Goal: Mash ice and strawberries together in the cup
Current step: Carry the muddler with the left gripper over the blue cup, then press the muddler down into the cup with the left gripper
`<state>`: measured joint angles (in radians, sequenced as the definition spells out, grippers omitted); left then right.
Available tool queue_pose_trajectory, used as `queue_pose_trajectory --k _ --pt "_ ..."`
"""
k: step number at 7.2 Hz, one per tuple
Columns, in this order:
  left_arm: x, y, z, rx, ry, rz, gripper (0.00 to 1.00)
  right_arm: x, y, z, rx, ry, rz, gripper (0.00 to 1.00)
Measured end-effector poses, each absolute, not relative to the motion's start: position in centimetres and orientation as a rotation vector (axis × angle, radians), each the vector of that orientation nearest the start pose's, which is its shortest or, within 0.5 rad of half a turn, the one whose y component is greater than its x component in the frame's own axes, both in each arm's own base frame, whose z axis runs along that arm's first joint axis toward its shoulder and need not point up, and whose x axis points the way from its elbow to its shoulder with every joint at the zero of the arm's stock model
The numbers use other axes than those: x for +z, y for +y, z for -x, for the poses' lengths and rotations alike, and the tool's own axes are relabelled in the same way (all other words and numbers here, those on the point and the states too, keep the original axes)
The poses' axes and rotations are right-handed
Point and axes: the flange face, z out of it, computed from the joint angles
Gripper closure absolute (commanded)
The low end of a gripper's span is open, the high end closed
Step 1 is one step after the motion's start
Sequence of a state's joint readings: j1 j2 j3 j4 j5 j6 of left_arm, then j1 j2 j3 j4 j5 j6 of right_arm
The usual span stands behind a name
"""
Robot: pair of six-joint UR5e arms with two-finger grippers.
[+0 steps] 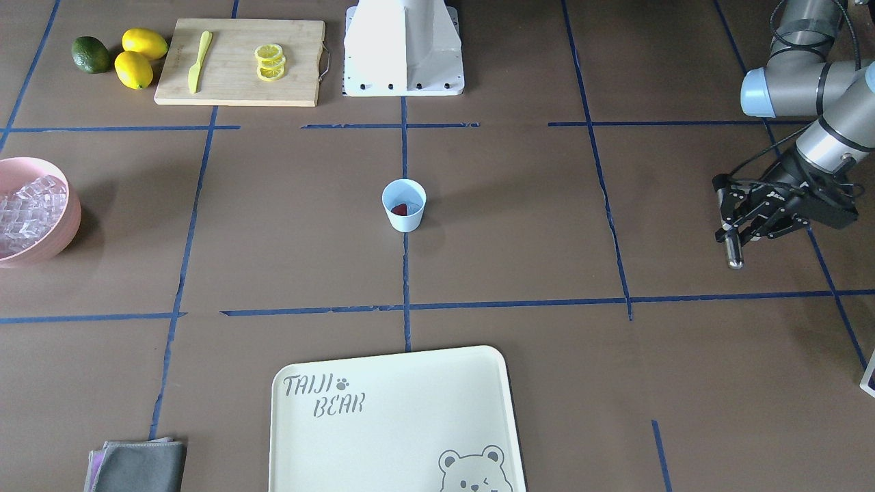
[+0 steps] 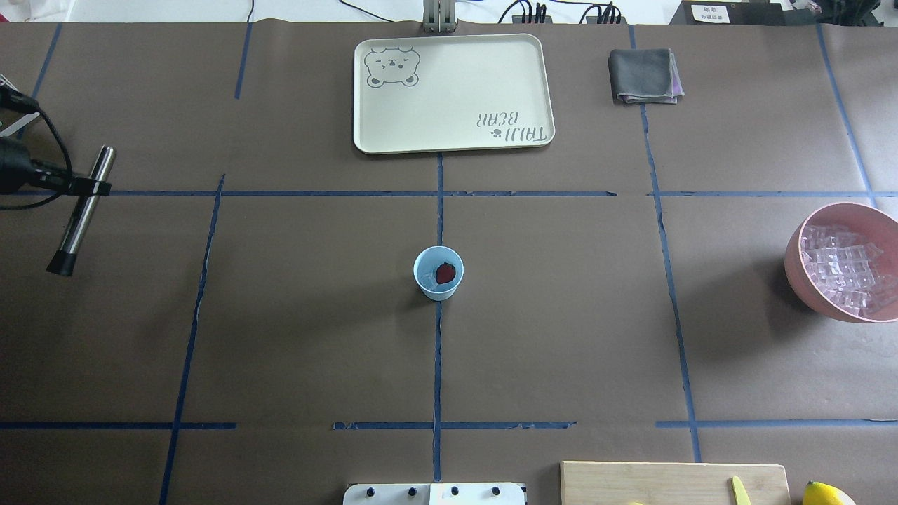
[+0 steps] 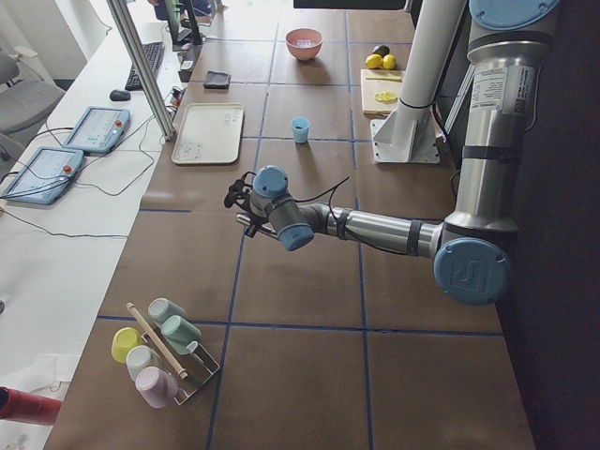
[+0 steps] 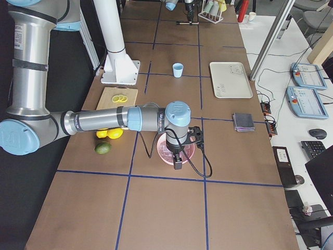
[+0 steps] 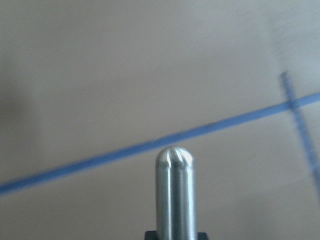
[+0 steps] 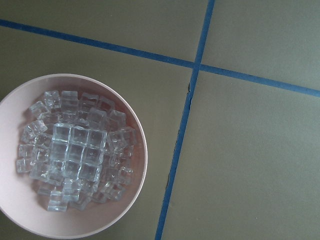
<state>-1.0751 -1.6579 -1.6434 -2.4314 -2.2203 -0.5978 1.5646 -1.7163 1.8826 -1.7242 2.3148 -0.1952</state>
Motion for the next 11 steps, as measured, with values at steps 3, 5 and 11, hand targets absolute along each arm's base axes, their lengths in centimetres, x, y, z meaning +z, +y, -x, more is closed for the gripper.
queue_pose_trajectory --k 3,5,11 --pt "30.1 -51.5 -25.5 0.384 1.273 -0.728 1.00 59.1 -42.6 -6.3 -0.197 -0.741 -0.081 0.01" --pt "21.8 -48.9 -29.8 0.387 1.427 -0.827 1.00 59.1 -42.6 -6.3 -0.197 -0.741 -0.081 0.01" --pt "16.6 -38.5 -45.4 0.287 1.506 -1.398 1.00 59.2 -42.6 -6.3 -0.196 -0.741 -0.079 0.01"
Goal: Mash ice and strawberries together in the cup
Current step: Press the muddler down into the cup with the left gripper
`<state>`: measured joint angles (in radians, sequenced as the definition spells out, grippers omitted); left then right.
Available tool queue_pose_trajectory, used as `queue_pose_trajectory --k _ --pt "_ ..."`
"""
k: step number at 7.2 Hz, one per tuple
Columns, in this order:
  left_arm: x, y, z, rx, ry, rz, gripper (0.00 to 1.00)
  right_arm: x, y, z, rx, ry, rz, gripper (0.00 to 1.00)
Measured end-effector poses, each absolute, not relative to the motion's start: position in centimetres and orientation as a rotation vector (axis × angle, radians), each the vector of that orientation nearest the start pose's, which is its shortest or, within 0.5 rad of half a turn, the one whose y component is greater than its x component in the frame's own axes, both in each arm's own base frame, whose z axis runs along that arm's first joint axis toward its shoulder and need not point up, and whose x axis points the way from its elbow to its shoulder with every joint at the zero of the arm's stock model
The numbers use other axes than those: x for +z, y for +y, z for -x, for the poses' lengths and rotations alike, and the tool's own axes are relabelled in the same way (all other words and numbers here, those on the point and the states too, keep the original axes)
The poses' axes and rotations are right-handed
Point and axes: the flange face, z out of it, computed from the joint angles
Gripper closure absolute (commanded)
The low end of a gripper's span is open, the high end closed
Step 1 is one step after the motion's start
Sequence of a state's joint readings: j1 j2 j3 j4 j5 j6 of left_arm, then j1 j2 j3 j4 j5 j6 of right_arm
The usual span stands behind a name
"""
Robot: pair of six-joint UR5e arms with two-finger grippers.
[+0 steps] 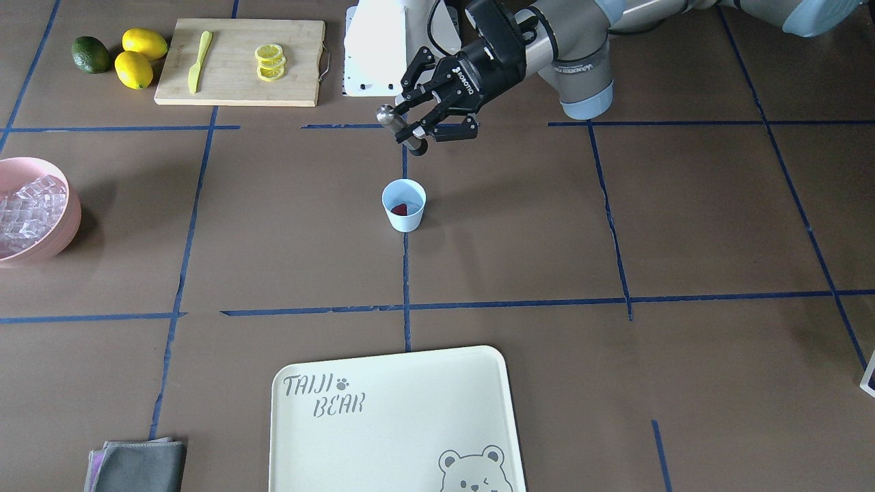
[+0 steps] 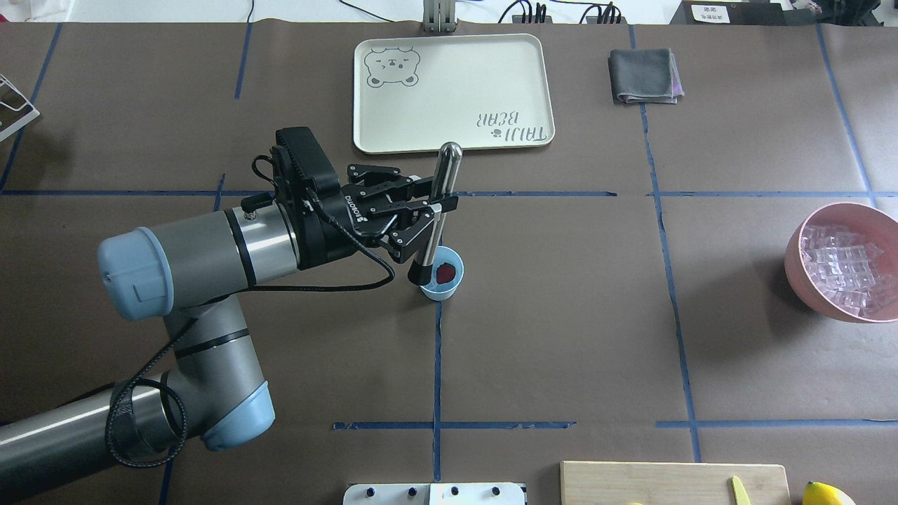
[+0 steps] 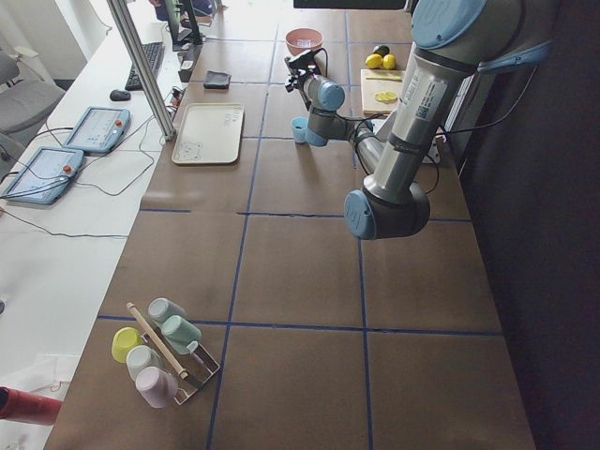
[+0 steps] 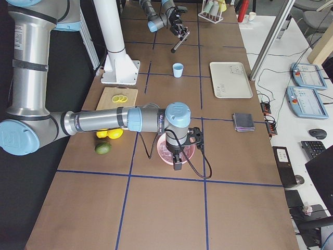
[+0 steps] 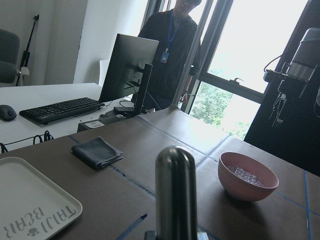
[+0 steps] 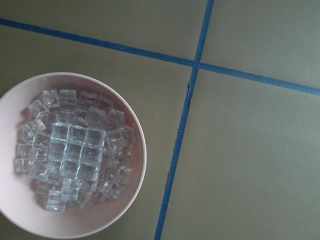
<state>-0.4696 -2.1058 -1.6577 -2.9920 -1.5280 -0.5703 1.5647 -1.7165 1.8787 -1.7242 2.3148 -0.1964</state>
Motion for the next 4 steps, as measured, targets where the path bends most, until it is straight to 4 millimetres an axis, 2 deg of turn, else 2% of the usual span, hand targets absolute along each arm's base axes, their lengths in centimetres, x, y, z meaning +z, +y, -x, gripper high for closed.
queue_pose_trajectory --k 3,4 --pt "16.1 -38.8 -47.4 0.218 1.437 -1.579 1.00 59.2 -42.6 -6.3 -0.196 -0.740 -0.079 0.01" --pt "17.1 -38.6 -48.3 0.205 1.416 -1.624 1.00 59.2 -42.6 -6.3 -0.197 -0.740 -0.080 0.01"
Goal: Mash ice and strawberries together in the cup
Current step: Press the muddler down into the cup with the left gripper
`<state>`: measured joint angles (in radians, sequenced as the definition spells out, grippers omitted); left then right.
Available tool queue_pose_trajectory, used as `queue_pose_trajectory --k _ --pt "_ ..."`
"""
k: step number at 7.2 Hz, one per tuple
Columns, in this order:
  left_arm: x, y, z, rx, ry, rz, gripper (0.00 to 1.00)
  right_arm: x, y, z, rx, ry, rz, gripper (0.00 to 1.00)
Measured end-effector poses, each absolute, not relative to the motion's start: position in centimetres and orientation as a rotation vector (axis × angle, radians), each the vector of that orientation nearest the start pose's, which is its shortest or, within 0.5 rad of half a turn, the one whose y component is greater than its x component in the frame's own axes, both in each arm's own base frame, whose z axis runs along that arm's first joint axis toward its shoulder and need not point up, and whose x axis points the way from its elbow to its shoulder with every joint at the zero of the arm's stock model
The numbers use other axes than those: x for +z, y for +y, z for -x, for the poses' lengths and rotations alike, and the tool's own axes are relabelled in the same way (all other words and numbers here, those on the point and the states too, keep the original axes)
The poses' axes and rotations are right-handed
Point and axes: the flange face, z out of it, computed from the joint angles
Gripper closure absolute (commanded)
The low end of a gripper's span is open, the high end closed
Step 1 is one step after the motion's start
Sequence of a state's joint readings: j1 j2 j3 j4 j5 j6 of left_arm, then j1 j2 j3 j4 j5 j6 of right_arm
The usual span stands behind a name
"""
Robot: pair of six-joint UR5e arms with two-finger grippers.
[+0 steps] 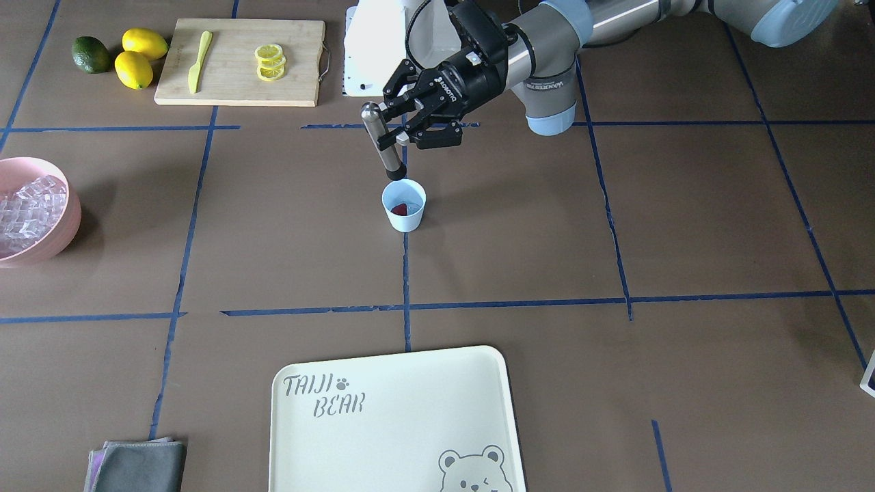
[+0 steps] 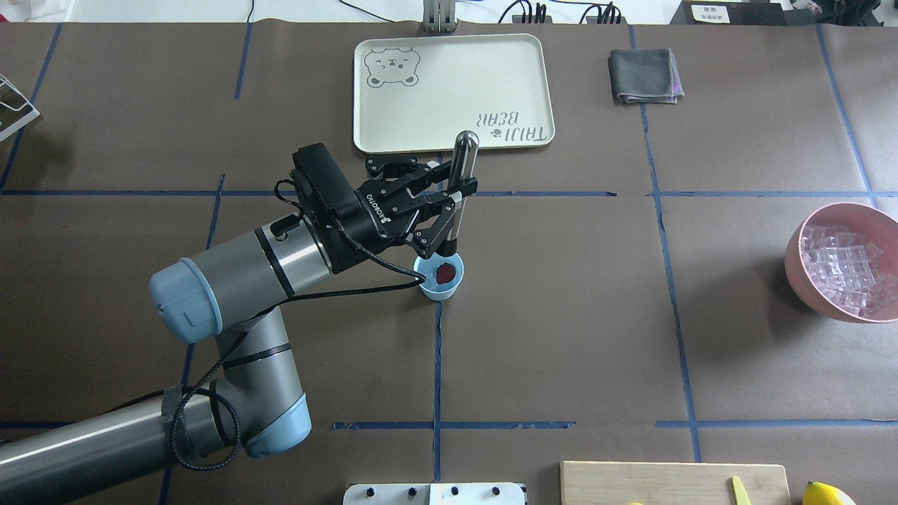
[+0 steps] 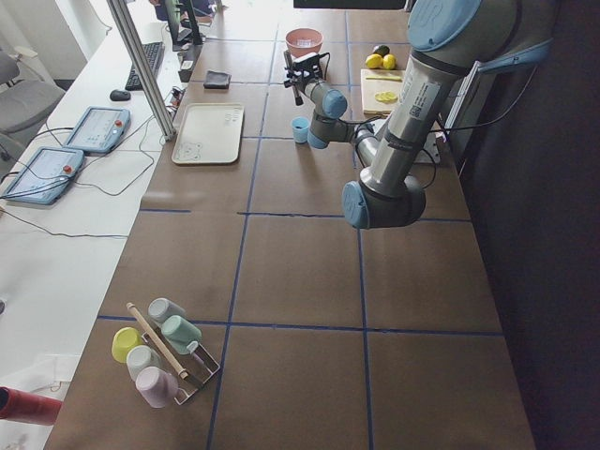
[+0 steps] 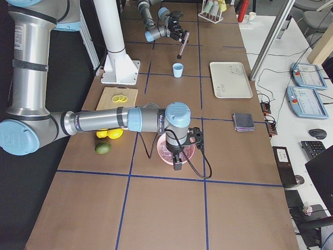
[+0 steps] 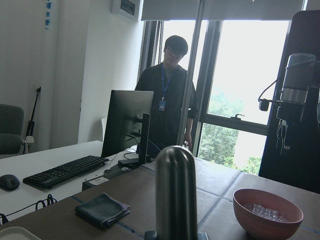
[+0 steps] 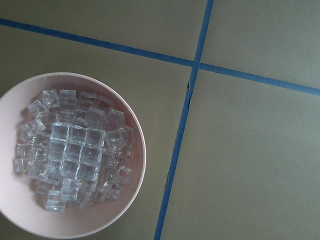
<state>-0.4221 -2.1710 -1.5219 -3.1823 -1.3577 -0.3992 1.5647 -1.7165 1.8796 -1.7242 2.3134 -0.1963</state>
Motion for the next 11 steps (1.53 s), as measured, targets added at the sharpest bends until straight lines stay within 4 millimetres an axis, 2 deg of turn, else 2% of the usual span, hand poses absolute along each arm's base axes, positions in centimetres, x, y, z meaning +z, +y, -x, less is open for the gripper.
queue_pose_trajectory --k 3,5,8,11 --pt "21.6 -38.9 -50.9 0.210 1.385 -1.689 1.00 59.0 -42.6 -6.3 -0.198 -0.739 -0.083 0.01" --pt "23.7 -37.9 -52.9 0.214 1.366 -1.712 1.00 59.0 -42.6 -6.3 -0.198 -0.739 -0.084 0.01" --pt "25.0 -36.3 -54.9 0.221 1.362 -1.706 1.00 59.1 -42.6 -6.3 -0.197 -0.739 -0.082 0.01" --pt "25.2 -36.3 -55.0 0.207 1.361 -1.712 1.00 59.1 -42.6 -6.3 -0.197 -0.739 -0.081 0.01"
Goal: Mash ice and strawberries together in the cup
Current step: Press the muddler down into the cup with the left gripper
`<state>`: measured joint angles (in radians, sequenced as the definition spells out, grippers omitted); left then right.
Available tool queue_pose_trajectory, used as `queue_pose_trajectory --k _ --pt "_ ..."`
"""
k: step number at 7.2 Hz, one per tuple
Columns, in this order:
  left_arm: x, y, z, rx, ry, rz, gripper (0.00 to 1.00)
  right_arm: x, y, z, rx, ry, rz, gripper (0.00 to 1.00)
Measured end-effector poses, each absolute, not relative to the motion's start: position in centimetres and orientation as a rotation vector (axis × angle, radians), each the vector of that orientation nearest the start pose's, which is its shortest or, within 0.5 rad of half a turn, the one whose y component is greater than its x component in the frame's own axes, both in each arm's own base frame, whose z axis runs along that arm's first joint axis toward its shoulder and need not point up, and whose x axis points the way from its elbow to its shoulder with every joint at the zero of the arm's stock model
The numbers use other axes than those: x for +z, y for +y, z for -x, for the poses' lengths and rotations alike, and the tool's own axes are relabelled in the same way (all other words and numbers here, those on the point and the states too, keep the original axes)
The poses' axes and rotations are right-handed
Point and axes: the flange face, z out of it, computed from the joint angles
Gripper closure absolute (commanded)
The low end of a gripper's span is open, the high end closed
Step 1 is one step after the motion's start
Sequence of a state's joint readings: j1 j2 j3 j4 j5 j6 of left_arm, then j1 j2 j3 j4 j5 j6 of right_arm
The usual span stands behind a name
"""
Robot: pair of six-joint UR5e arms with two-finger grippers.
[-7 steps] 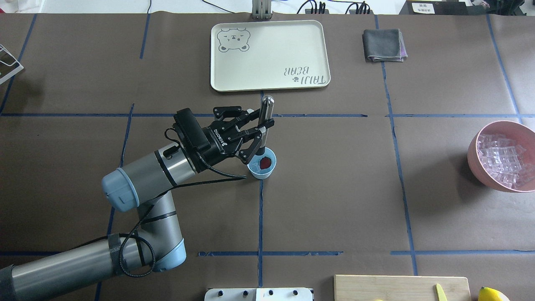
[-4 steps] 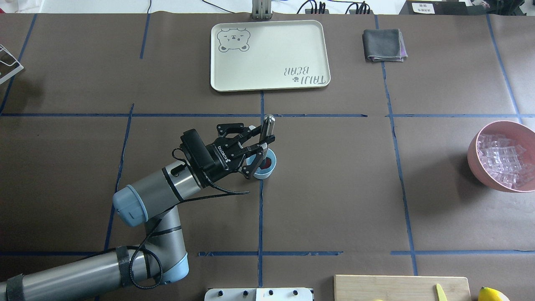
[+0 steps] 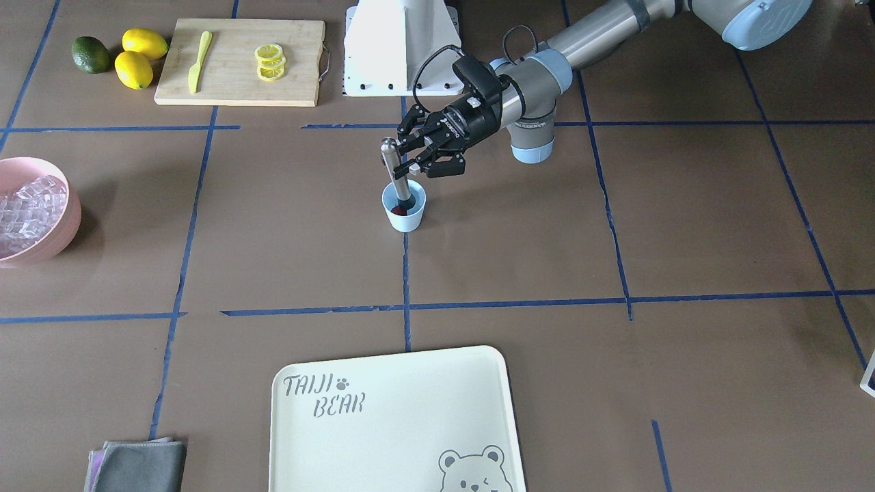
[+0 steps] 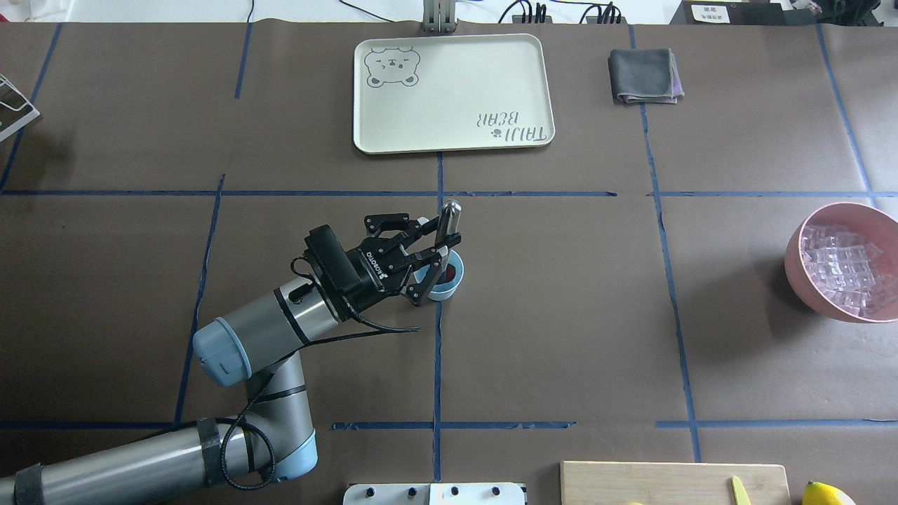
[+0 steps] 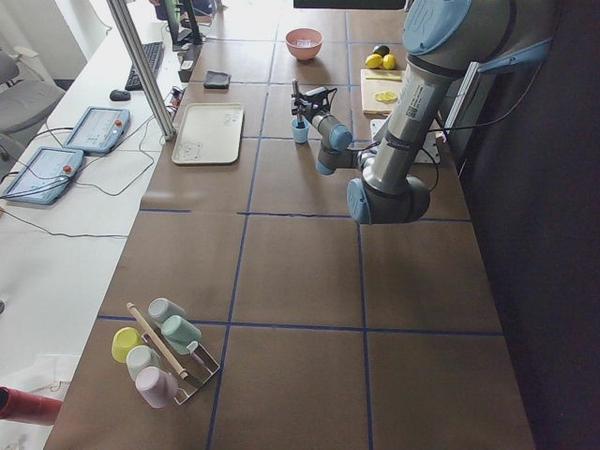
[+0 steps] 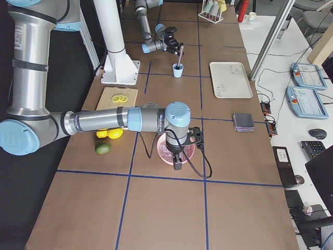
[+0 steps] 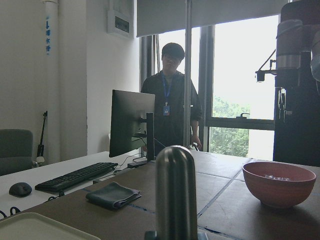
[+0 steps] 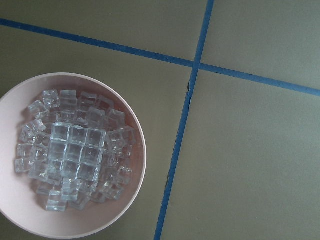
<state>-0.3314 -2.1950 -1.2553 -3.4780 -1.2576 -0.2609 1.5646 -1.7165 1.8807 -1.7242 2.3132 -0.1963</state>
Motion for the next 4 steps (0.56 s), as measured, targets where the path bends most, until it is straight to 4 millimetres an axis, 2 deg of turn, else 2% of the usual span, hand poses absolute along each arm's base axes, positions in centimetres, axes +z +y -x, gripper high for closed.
queue_pose_trajectory --k 2,4 --pt "24.8 -36.3 -54.8 0.197 1.365 -1.718 1.00 59.1 -42.6 -6.3 -0.197 -0.739 -0.080 0.01" --pt "22.5 -36.1 -53.3 0.150 1.405 -1.746 1.00 59.3 -42.6 -6.3 -0.197 -0.740 -0.079 0.01"
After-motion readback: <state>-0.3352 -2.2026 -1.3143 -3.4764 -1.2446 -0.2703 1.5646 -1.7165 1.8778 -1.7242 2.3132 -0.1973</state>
